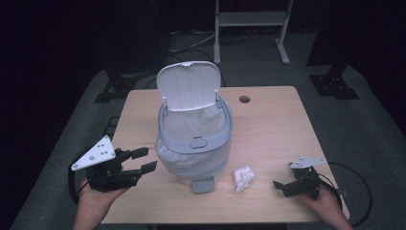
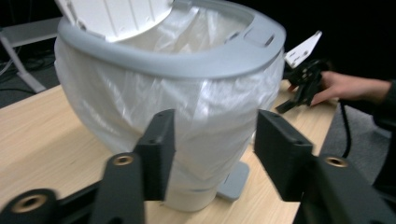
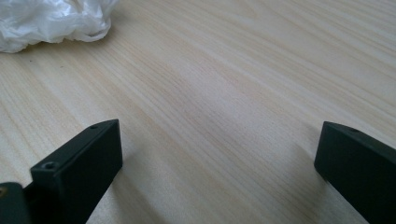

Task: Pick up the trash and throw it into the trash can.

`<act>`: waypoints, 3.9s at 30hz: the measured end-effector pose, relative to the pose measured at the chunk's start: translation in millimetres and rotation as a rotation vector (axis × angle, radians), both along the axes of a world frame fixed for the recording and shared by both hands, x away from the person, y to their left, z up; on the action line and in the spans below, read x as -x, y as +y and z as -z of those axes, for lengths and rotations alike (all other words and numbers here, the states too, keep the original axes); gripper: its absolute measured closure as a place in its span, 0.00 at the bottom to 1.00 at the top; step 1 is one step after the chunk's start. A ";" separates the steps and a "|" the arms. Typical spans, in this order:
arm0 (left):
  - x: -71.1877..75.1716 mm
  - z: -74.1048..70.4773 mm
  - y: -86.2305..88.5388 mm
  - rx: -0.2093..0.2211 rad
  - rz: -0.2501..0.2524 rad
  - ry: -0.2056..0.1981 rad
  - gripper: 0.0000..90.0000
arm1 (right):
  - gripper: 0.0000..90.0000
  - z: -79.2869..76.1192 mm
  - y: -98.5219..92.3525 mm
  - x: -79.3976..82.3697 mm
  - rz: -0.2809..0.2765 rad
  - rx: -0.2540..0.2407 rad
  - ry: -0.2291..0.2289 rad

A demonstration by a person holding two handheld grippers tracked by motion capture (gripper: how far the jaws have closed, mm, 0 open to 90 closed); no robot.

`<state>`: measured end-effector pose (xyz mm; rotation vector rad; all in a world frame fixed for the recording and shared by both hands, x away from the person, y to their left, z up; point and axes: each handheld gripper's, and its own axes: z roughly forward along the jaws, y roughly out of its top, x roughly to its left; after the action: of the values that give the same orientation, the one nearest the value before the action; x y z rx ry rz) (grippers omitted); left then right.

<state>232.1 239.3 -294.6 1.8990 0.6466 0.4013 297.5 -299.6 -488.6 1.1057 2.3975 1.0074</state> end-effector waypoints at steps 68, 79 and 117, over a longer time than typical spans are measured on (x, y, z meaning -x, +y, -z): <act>-36.8 185.7 -12.3 -0.342 -0.060 0.219 0.00 | 0.00 -38.8 14.0 5.4 -0.086 -0.094 -0.018; -37.3 189.5 -8.5 -0.304 -0.045 0.202 0.00 | 0.00 -51.9 33.4 1.3 -0.145 -0.143 -0.029; -37.6 189.3 -8.2 -0.308 -0.045 0.201 0.00 | 0.00 -29.4 105.8 -26.3 -0.323 -0.126 0.071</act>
<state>269.7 231.2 -483.9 2.2408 0.7968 0.3567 323.8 -193.8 -459.2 0.8195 2.6597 1.2542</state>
